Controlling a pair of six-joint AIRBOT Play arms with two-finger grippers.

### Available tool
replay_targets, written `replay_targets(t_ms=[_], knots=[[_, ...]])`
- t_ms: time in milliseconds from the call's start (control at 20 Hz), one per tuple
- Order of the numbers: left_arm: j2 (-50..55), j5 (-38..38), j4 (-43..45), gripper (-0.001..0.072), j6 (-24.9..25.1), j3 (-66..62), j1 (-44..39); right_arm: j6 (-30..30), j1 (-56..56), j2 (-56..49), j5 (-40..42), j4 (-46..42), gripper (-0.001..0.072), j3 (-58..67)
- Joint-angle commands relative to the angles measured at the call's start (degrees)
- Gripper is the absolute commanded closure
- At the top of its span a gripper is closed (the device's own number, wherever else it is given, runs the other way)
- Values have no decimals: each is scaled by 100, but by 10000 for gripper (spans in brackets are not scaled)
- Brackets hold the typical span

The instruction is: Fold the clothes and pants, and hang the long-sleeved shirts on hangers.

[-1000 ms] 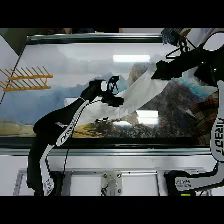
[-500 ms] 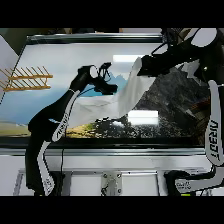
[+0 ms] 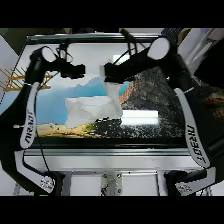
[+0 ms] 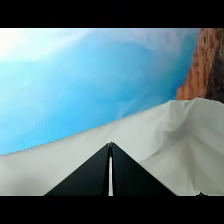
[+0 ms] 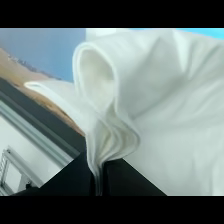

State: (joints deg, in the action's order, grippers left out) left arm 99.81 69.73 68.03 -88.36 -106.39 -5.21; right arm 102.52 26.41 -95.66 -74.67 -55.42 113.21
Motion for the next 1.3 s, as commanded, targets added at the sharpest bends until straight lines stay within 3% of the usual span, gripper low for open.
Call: replay_targets(t_ms=[0,450,500,600,650,750,850,1050,1250], knots=[[-758,-57,-7,700,162,472,682,101,603,-503,699,271,703,7],[-2006,-81,-11,700,269,1377,1674,0,1539,-1884,2426,494,689,7],[-2076,-90,-13,700,269,1456,1711,-186,1611,-2006,2601,691,618,7],[-2181,-116,-17,700,269,1606,1727,-833,1766,-2234,3141,1561,248,7],[-2218,-146,-26,700,267,1668,1725,-1405,1821,-2293,3331,2208,182,9],[-2345,-291,-26,700,267,1777,1722,-2973,1860,-2236,3377,3407,195,9],[-2555,-435,-20,700,267,1880,1722,-3585,1674,-1985,3215,3585,197,7],[-3268,-758,-17,700,267,2715,1665,-3418,704,-1355,2000,2350,198,-208],[-3930,-870,-26,700,264,4013,1244,-3014,-507,-592,1027,903,198,-1497]])
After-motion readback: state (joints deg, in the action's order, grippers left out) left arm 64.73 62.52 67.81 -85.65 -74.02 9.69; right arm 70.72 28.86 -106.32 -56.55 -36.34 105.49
